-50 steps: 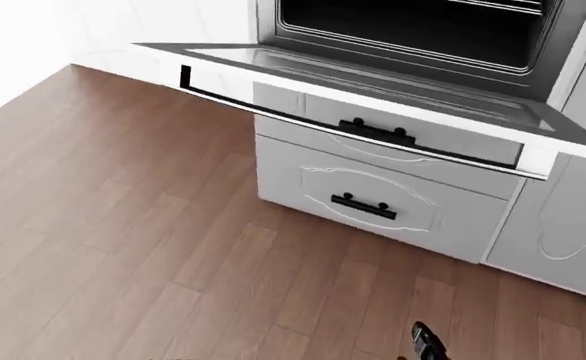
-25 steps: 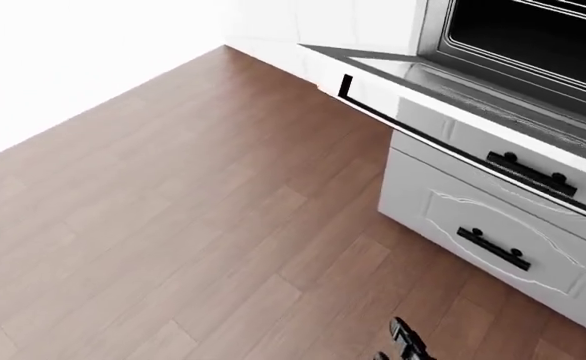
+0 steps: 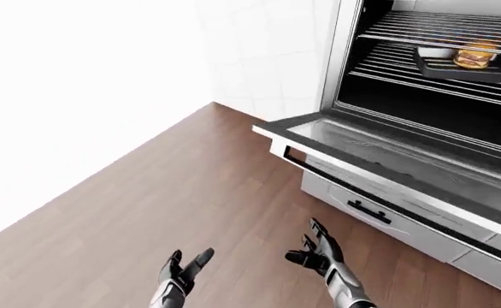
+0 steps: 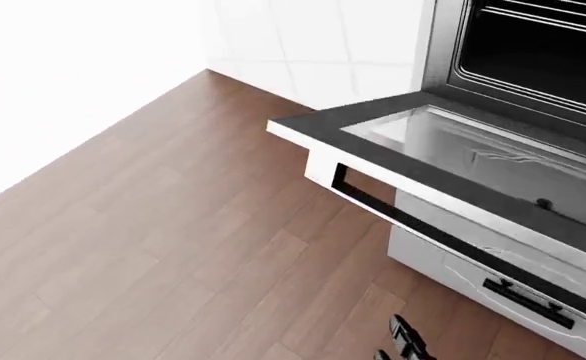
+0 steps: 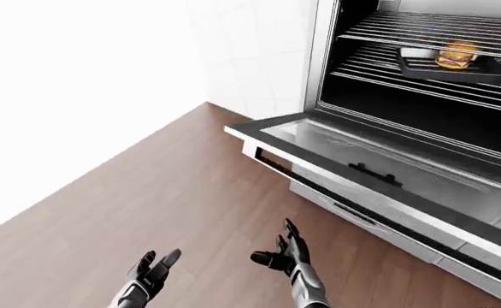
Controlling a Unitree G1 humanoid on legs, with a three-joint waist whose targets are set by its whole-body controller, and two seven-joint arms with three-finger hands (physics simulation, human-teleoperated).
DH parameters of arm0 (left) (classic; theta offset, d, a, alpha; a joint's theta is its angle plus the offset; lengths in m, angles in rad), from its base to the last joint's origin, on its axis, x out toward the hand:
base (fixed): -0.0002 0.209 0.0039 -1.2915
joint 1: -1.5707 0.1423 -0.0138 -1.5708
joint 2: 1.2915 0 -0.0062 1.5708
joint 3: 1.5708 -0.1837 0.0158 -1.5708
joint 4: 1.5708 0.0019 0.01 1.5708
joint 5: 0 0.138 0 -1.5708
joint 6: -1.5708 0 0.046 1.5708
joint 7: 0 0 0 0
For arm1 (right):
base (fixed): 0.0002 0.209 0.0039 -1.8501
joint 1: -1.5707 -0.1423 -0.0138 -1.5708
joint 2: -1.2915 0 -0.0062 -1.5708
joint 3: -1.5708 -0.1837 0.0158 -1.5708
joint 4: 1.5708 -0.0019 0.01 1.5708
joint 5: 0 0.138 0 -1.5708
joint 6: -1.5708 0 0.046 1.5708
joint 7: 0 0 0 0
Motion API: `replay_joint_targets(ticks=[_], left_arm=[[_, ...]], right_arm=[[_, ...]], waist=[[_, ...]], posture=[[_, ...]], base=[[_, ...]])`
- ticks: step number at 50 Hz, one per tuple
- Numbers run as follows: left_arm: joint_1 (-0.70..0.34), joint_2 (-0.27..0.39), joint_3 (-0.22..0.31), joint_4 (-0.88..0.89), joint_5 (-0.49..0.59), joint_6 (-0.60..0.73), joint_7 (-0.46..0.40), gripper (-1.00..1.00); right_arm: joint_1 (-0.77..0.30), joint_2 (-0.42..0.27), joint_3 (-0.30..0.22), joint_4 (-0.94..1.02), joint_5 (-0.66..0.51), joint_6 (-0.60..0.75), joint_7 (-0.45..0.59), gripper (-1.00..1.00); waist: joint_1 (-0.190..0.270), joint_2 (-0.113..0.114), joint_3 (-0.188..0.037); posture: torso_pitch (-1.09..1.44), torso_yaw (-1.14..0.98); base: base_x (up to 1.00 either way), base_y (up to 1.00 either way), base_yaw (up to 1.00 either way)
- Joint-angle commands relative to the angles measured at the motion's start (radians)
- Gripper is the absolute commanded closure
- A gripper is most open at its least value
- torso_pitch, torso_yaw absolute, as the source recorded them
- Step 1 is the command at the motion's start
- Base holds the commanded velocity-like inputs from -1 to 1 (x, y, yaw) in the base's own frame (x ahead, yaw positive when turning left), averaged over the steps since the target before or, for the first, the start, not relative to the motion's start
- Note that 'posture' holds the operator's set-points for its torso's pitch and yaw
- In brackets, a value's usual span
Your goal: Close the oven door.
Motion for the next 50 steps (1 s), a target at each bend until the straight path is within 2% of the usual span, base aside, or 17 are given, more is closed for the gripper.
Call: replay_joint_targets(ticks=[1,5,6,8,9,11,17,23,24,25,28,42,43,44,45,47,50], left_arm=[[-0.037,0.005,-0.002,-0.043,-0.001,-0.019,-0.012,-1.00],[-0.037,0.007,0.000,-0.041,-0.003,-0.020,-0.014,-1.00],[-0.037,0.007,0.001,-0.041,-0.004,-0.021,-0.016,-1.00],[-0.038,0.007,0.000,-0.045,-0.005,-0.017,-0.011,-1.00],[-0.039,0.007,-0.001,-0.046,-0.006,-0.016,-0.010,-1.00],[-0.043,0.010,-0.001,-0.048,-0.009,-0.011,-0.009,-1.00],[-0.045,0.012,-0.001,-0.046,-0.016,-0.012,-0.012,-1.00],[-0.045,0.013,-0.002,-0.048,-0.019,-0.010,-0.014,-1.00],[-0.044,0.013,-0.002,-0.048,-0.019,-0.010,-0.014,-1.00],[-0.044,0.011,-0.003,-0.045,-0.018,-0.012,-0.014,-1.00],[-0.042,0.011,-0.004,-0.047,-0.018,-0.012,-0.016,-1.00],[-0.038,0.007,-0.006,-0.046,-0.014,-0.018,-0.017,-1.00],[-0.038,0.007,-0.006,-0.046,-0.014,-0.017,-0.016,-1.00],[-0.037,0.007,-0.006,-0.045,-0.013,-0.018,-0.017,-1.00],[-0.038,0.008,-0.005,-0.045,-0.013,-0.019,-0.018,-1.00],[-0.037,0.006,-0.006,-0.045,-0.013,-0.019,-0.018,-1.00],[-0.037,0.007,-0.007,-0.047,-0.012,-0.019,-0.015,-1.00]], right_arm=[[-0.033,-0.012,-0.003,-0.040,0.002,-0.028,0.004,-1.00],[-0.034,-0.011,-0.001,-0.040,-0.003,-0.024,-0.004,-1.00],[-0.035,-0.012,-0.001,-0.041,-0.003,-0.024,-0.005,-1.00],[-0.035,-0.013,-0.002,-0.041,-0.002,-0.025,-0.006,-1.00],[-0.035,-0.014,-0.001,-0.041,-0.003,-0.026,-0.008,-1.00],[-0.035,-0.015,-0.001,-0.042,-0.004,-0.026,-0.010,-1.00],[-0.039,-0.019,0.000,-0.042,-0.005,-0.020,-0.017,-1.00],[-0.042,-0.021,-0.019,-0.042,0.028,0.004,0.018,-1.00],[-0.040,-0.023,-0.020,-0.043,0.033,-0.004,0.018,-1.00],[-0.042,-0.025,-0.022,-0.043,0.041,0.006,0.026,-1.00],[-0.042,-0.026,-0.025,-0.044,0.058,0.002,0.035,-1.00],[-0.040,-0.027,-0.023,-0.041,0.082,-0.019,0.028,-1.00],[-0.041,-0.025,-0.025,-0.041,0.086,-0.015,0.036,-1.00],[-0.041,-0.024,-0.022,-0.040,0.082,-0.014,0.029,-1.00],[-0.041,-0.026,-0.028,-0.041,0.090,-0.013,0.037,-1.00],[-0.041,-0.026,-0.026,-0.041,0.089,-0.016,0.034,-1.00],[-0.041,-0.027,-0.027,-0.041,0.092,-0.015,0.036,-1.00]], waist=[[-0.004,-0.004,-0.030],[-0.007,-0.020,0.016],[-0.012,-0.045,0.027],[-0.048,-0.170,0.014],[-0.052,-0.109,0.026],[-0.080,-0.107,-0.015],[-0.109,-0.106,-0.033],[-0.095,0.055,-0.079],[-0.069,0.028,-0.042],[-0.075,0.054,-0.040],[-0.084,0.061,-0.055],[-0.125,-0.040,-0.044],[-0.158,-0.107,-0.036],[-0.116,-0.041,-0.006],[-0.109,-0.077,-0.035],[-0.125,-0.079,-0.035],[-0.127,0.000,-0.028]], posture=[[0.00,0.00],[0.00,0.00],[0.00,0.00],[0.00,0.00],[0.00,0.00],[0.00,0.00],[0.00,0.00],[0.00,0.00],[0.00,0.00],[0.00,0.00],[0.00,0.00],[0.00,0.00],[0.00,0.00],[0.00,0.00],[0.00,0.00],[0.00,0.00],[0.00,0.00]], base=[[0.80,0.88,0.00],[0.33,1.00,0.00],[0.23,1.00,0.00],[0.19,1.00,0.00],[0.17,1.00,0.00],[0.16,1.00,0.00],[0.08,1.00,0.00],[0.00,1.00,0.00],[0.00,0.00,0.00],[0.00,0.00,0.00],[0.00,0.00,0.00],[-0.01,0.00,-0.04],[-0.17,0.00,-1.00],[-0.17,0.00,-1.00],[-0.16,0.00,-1.00],[-0.17,0.00,-1.00],[-0.17,0.00,-1.00]])
